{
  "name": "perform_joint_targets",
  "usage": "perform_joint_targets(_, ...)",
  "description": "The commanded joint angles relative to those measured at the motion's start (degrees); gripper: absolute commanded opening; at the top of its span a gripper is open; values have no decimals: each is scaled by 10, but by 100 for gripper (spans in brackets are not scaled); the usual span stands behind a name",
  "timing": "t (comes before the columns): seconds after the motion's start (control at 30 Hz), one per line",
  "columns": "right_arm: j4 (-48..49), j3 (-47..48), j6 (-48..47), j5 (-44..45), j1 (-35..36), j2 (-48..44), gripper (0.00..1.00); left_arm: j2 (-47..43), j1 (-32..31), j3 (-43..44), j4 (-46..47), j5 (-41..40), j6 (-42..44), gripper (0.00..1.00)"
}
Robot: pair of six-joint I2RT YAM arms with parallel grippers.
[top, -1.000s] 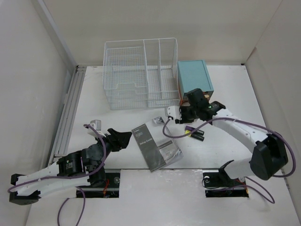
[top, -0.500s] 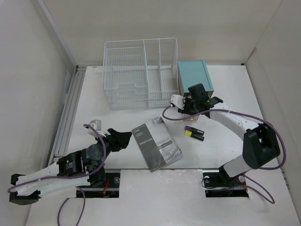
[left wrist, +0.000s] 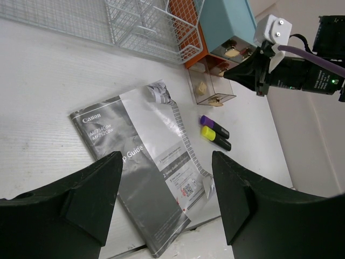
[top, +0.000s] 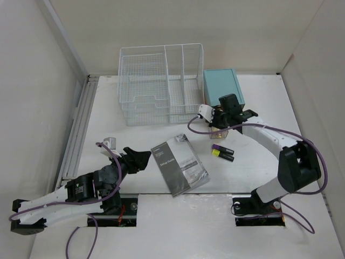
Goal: Organize the desk
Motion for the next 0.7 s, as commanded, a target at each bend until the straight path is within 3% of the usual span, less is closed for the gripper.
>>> perform_joint_targets(0.0, -28, 20, -32, -99, -22, -31, 0, -11, -2, -2, 11, -3, 6, 64)
perform_joint_targets(0.13, -185, 45, -195, -275, -54, -37, 0, -11, -2, -2, 11, -3, 6, 64)
perform_joint_targets(0.17, -261, 54, -229, -287, -54, -37, 0, -11, -2, -2, 11, -3, 6, 64)
perform_joint_targets(0.27, -367, 87, -346, -312, -60, 7, 0, -11, -2, -2, 11, -3, 6, 64)
perform_joint_targets(0.4, -378, 93, -352, -291, -60, 39, 0, -11, -2, -2, 11, -3, 6, 64)
perform_joint_targets(0.6, -299, 88, -210, -192, -60, 86, 0, -16, -2, -7, 11, -3, 6, 64)
perform_joint_targets(0.67, -229, 83, -135, -161, -60, 86, 0, -16, -2, -7, 11, -3, 6, 64)
